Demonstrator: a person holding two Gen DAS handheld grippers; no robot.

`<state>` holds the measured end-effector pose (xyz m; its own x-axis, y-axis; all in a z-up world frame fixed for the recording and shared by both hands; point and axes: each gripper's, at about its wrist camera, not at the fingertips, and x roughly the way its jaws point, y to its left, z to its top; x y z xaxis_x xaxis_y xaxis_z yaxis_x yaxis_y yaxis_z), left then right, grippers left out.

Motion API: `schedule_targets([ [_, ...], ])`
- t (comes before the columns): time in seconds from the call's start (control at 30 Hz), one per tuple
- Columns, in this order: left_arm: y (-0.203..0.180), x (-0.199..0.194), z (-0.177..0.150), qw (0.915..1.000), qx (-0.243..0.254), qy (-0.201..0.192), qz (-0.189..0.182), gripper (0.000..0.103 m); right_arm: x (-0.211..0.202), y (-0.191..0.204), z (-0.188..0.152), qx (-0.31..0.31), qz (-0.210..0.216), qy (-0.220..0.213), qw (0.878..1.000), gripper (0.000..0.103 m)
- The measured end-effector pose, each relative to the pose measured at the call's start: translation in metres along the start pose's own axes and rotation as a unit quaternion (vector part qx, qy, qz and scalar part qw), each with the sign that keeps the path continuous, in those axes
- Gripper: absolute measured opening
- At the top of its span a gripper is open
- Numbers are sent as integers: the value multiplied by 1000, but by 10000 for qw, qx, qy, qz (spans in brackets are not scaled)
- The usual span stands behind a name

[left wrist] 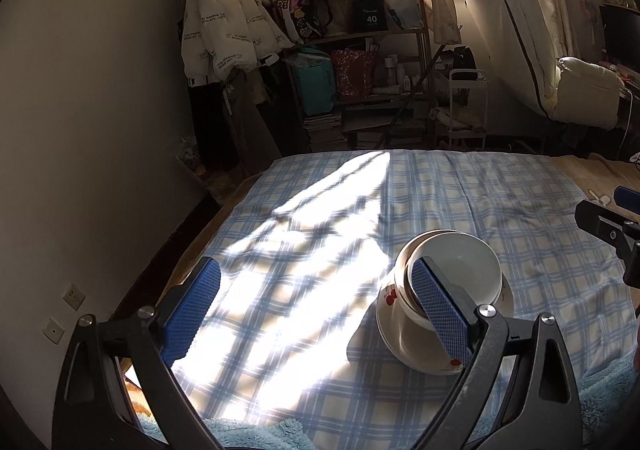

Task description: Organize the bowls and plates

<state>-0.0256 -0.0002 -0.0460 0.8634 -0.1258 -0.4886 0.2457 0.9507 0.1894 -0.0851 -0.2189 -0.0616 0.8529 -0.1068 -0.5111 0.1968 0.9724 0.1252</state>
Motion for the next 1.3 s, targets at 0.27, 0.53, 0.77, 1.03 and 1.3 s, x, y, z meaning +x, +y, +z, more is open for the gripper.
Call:
schedule_targets([
  [0.27, -5, 7, -2, 10000, -1, -16, 60, 95, 5, 0, 0, -5, -12, 37, 10000, 103],
  [0.53, -9, 19, -4, 9999, 29, 152, 61, 95, 15, -3, 2, 17, -113, 88, 9999, 103],
  [0.77, -9, 20, -4, 9999, 27, 145, 90, 95, 16, -4, 1, 17, -133, 72, 9999, 103],
  [1.03, -6, 18, -6, 9998, -86, 84, 159, 95, 16, -6, 2, 17, -156, 36, 9999, 103],
  [1.3, -3, 14, -7, 9997, -128, 25, 201, 95, 15, -7, 3, 9, -181, 1, 9998, 103],
])
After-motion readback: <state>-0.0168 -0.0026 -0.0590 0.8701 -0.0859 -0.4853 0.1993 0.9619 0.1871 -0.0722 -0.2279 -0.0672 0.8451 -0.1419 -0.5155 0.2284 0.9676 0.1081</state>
